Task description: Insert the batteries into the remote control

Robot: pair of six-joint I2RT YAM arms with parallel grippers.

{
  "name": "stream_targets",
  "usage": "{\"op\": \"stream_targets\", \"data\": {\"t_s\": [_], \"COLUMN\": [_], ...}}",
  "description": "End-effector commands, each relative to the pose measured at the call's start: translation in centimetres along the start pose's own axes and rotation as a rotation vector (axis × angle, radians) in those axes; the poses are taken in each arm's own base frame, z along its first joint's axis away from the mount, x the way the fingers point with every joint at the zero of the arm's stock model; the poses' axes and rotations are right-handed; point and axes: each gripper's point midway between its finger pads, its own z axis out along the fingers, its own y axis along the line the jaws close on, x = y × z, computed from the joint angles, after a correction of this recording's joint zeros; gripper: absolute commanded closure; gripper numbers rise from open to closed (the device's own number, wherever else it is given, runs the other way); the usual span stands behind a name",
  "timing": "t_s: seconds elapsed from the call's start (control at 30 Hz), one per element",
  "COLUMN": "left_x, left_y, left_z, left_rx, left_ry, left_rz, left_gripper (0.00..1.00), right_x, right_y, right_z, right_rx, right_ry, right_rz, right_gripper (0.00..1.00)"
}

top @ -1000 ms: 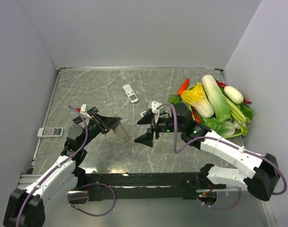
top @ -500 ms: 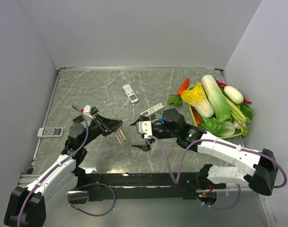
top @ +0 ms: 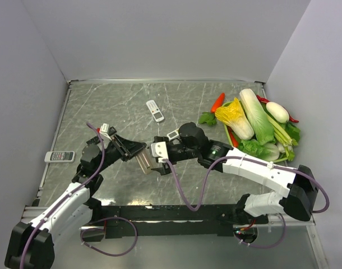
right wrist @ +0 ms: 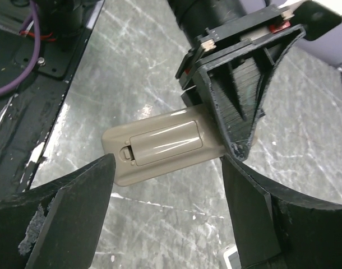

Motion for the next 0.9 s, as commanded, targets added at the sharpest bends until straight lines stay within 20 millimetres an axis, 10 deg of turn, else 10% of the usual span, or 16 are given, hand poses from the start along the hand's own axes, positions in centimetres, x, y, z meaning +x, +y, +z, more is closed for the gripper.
{"op": "stream_targets", "data": {"t_s": [0.0, 0.87], "left_x": [-0.6, -0.5], "left_y": [-2.6, -3.1], "left_z": [0.2, 0.1], "left_rx": [0.070, 0.083], "left_ry": [0.004, 0.011], "left_rz": [0.042, 0.053], "left_gripper": [0.99, 0.99], "right_x": [-1.7, -0.2], "right_y": [-0.2, -0.4], "right_z": [0.4, 2.2], "right_rx": [-0.039, -0.060], "right_ry": [-0.025, 0.042], "right_rz": [-0.045, -0.016], "right_gripper": [0.18, 0.23]}}
